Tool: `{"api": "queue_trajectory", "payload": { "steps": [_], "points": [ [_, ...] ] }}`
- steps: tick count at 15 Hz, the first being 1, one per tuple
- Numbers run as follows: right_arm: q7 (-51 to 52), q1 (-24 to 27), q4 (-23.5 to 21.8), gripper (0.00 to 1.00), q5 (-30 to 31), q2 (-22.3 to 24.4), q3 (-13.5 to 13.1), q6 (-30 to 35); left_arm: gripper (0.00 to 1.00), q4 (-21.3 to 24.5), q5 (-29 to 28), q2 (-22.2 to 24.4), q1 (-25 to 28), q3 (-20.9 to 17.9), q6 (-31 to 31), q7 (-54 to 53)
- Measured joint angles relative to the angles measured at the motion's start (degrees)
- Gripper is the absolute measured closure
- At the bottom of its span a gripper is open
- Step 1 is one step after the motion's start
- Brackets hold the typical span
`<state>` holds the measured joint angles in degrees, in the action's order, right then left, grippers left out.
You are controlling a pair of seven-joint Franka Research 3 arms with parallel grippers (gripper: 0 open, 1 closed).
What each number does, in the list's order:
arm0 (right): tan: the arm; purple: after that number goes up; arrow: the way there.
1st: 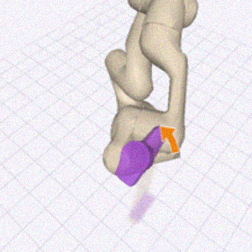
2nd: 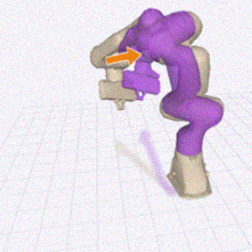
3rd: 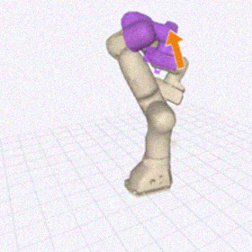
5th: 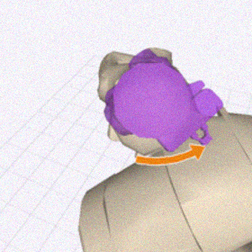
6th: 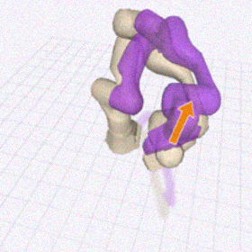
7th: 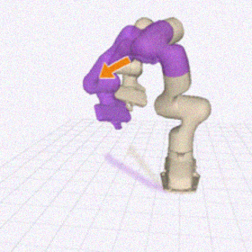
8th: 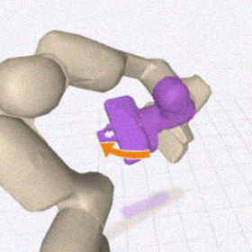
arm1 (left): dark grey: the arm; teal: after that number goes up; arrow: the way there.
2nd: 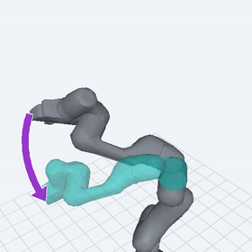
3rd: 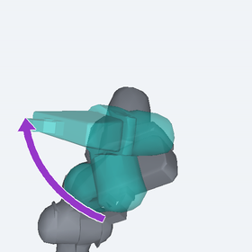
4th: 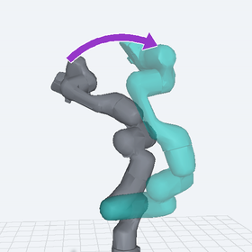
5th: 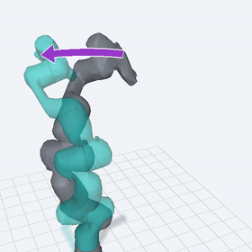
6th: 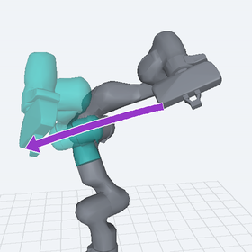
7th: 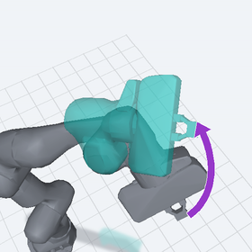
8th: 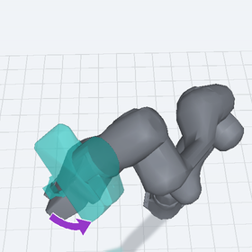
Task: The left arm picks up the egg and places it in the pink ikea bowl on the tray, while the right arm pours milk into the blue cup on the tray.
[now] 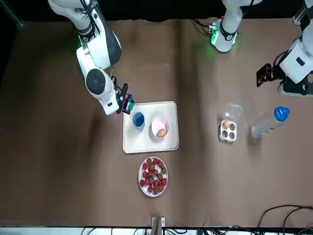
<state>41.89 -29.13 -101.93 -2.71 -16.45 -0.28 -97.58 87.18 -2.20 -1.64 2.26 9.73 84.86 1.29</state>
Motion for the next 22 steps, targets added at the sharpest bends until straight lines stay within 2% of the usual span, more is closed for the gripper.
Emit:
{"api": "queue_trajectory", "payload": {
  "steps": [11,16,22],
  "points": [
    [0.5,0.7,2.0,0.48,0.6,-1.0,-1.0,0.7,0.00,0.1,0.1,0.0,3.1,-0.2,-0.2,-0.1],
    [12.8,7.2,3.7,0.50,0.4,-0.9,-1.1,3.2,0.00,0.1,0.1,0.0,3.1,-0.1,-0.2,-0.1],
    [30.5,18.1,4.6,0.52,-6.0,-0.3,-1.4,3.9,0.00,0.1,0.1,0.0,3.1,0.3,-0.2,-0.1]
  ]
}}
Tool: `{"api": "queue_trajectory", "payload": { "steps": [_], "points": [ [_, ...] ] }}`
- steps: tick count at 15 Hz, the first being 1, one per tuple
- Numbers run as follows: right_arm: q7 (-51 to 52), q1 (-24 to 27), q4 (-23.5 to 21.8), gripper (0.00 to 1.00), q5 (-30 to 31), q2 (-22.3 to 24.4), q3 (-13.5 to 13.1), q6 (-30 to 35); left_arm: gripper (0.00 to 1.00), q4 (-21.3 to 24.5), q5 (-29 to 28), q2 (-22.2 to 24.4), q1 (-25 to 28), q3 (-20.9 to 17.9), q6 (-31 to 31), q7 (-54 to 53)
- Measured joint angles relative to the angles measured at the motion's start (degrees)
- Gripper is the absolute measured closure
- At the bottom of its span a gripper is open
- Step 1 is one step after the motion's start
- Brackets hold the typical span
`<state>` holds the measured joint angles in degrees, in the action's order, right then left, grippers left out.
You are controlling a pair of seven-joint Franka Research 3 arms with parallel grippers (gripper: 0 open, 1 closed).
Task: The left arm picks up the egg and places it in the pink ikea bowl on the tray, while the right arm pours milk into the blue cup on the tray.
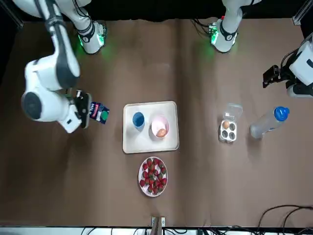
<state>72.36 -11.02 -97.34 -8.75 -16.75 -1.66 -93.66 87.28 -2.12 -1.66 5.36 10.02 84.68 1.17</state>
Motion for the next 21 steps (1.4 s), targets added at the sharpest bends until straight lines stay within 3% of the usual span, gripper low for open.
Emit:
{"api": "queue_trajectory", "payload": {
  "steps": [7,12,21],
  "points": [
    [27.5,15.3,0.0,0.52,-12.5,-0.6,-0.2,0.1,0.00,-0.1,0.0,0.0,0.0,-0.1,0.0,0.0],
    [50.9,25.8,0.4,0.52,-22.6,-7.2,-0.2,0.7,0.00,-0.1,0.0,0.1,0.0,-0.1,0.0,0.0],
    [68.8,32.5,6.2,0.52,-30.1,-20.3,0.0,9.9,0.00,-0.1,0.0,0.1,0.0,0.1,0.0,0.0]
  ]
}}
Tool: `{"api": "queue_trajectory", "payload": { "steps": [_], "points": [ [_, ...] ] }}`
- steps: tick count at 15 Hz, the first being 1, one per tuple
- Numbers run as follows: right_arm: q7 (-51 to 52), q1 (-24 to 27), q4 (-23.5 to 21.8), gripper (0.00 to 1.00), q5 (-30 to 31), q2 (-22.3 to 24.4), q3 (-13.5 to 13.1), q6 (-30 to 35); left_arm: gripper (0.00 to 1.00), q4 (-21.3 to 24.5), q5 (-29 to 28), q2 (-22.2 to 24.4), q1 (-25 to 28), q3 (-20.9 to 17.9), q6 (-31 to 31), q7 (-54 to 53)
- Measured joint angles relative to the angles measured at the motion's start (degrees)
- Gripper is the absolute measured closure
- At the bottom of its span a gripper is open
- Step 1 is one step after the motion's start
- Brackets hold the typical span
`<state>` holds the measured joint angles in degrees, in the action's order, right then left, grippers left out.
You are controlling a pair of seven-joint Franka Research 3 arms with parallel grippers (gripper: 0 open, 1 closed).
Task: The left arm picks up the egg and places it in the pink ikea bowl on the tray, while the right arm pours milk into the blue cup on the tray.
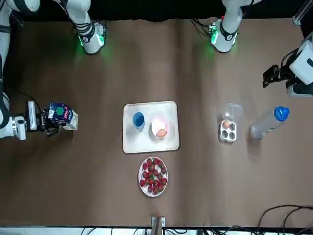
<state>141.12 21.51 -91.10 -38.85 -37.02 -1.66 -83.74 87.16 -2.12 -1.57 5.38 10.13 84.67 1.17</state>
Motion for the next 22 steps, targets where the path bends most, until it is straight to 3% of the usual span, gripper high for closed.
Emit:
{"api": "queue_trajectory", "payload": {
  "steps": [11,22],
  "points": [
    [2.2,3.1,4.2,0.52,-2.0,-9.0,0.1,0.0,0.00,0.0,0.0,0.0,0.0,-0.1,0.1,0.3],
    [4.9,3.6,6.9,0.48,-2.0,-12.1,0.1,-0.5,0.00,0.0,0.0,-0.5,0.0,-0.5,0.1,0.4]
  ]
}}
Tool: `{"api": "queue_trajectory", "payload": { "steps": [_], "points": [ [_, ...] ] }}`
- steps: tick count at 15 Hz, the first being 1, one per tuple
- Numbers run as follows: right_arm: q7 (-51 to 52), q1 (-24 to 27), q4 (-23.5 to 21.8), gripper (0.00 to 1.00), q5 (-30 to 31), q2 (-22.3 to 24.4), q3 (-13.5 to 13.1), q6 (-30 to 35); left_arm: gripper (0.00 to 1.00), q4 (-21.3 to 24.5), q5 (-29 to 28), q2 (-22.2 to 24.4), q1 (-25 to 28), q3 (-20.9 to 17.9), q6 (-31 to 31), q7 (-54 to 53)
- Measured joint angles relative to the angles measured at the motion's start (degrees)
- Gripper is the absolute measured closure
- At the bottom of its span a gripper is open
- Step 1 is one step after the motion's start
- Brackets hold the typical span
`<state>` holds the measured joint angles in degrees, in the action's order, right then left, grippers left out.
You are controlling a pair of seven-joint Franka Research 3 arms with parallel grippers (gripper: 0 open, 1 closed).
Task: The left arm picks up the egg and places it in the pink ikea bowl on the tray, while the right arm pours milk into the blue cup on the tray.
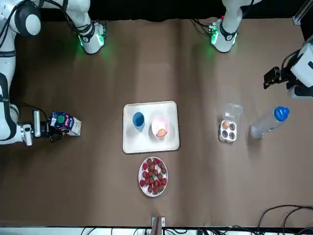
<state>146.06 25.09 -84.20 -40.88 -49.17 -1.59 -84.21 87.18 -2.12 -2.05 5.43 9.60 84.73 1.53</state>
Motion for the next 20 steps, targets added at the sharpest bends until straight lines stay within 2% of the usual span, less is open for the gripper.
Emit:
{"api": "queue_trajectory", "payload": {
  "steps": [6,11,15,18,20],
  "points": [
    [1.9,0.1,0.4,0.43,0.0,-1.1,0.0,-0.5,0.00,0.0,0.0,0.0,2.3,0.0,0.0,-0.6],
    [2.0,0.2,0.4,0.39,0.0,-1.1,0.0,-0.5,0.00,0.0,0.0,0.1,2.3,0.5,0.0,-0.7],
    [2.0,0.3,0.4,0.09,0.0,-1.2,0.0,-0.5,0.00,0.0,0.0,0.1,2.1,0.8,0.0,-0.7],
    [2.0,0.7,0.4,0.08,0.0,-1.2,0.0,-0.5,0.00,0.0,0.0,0.1,2.1,0.9,0.0,-0.7],
    [2.0,1.1,0.4,0.01,0.0,-1.2,0.0,-0.5,0.00,0.0,0.0,0.2,2.1,0.9,0.0,-0.7]
  ]
}}
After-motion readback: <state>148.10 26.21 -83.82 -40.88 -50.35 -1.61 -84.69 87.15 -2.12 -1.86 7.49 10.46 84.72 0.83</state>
